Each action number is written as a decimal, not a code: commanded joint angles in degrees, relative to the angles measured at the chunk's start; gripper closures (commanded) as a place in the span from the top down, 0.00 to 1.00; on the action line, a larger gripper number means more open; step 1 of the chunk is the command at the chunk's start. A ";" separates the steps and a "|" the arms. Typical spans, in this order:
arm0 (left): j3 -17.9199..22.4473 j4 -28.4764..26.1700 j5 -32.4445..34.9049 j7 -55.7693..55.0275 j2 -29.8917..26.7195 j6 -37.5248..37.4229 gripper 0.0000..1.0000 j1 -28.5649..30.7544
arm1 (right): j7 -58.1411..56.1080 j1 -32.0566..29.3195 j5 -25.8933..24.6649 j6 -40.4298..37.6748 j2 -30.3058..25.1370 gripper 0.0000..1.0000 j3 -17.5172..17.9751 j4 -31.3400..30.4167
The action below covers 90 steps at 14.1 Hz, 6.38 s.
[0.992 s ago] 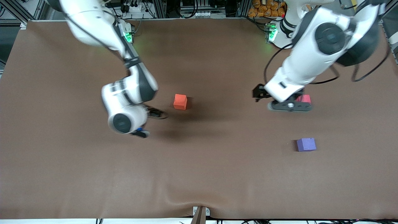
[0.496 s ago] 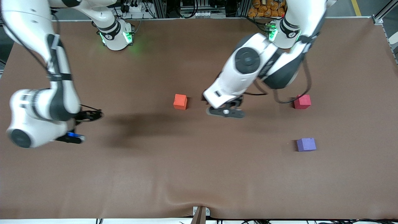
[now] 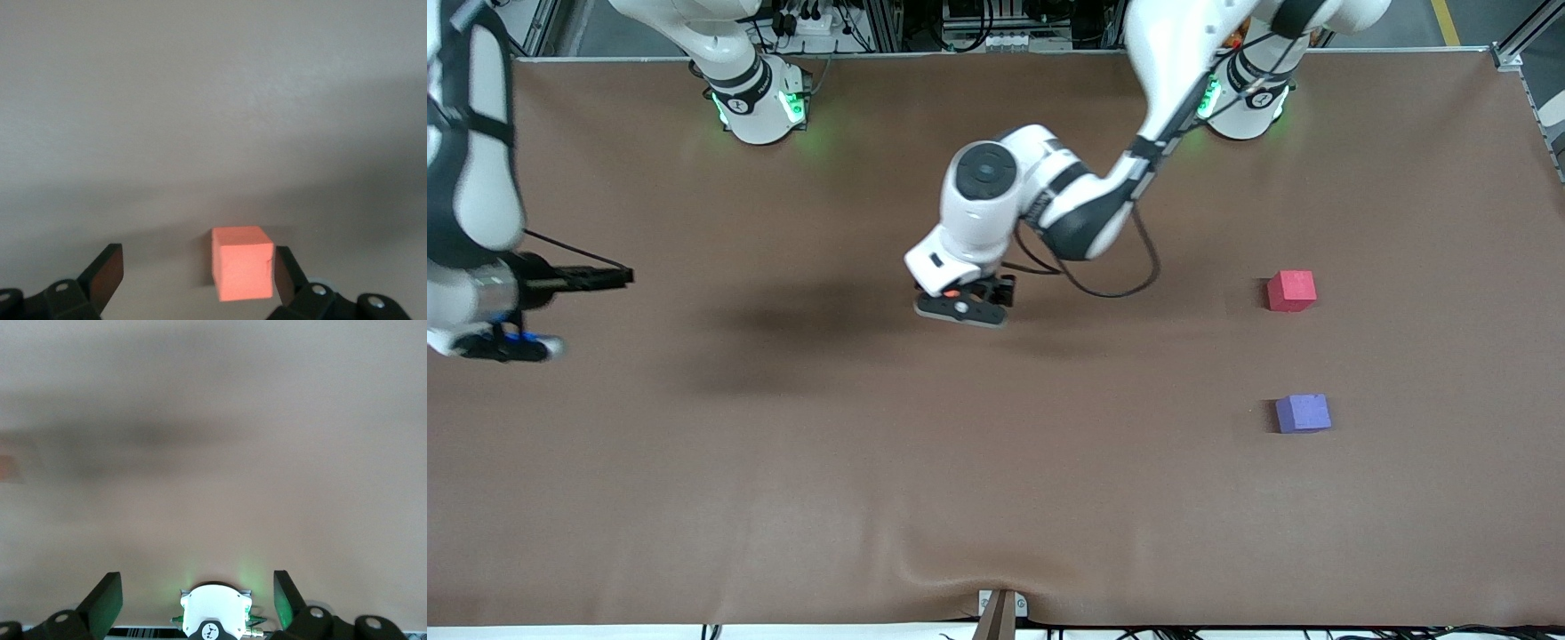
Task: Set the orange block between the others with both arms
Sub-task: 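Grasp the orange cube with the left gripper while the right gripper withdraws, then carry the orange cube with the left gripper toward the pink and blue cubes, then lower the orange cube between the pink and blue cubes and open the left gripper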
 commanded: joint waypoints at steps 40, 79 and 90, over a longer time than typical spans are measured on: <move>7.62 -22.95 1.48 25.31 -19.79 -11.14 0.00 33.67 | 10.83 -1.21 -4.78 8.44 -19.53 1.00 5.25 -3.99; 6.74 -41.28 0.07 35.71 -23.31 8.51 1.00 44.67 | 10.83 -1.03 -1.44 9.94 -18.12 1.00 4.90 -3.73; 2.96 -30.62 0.07 35.79 -39.82 -14.81 1.00 44.67 | 10.83 -0.94 -1.35 9.94 -18.03 1.00 4.99 -3.73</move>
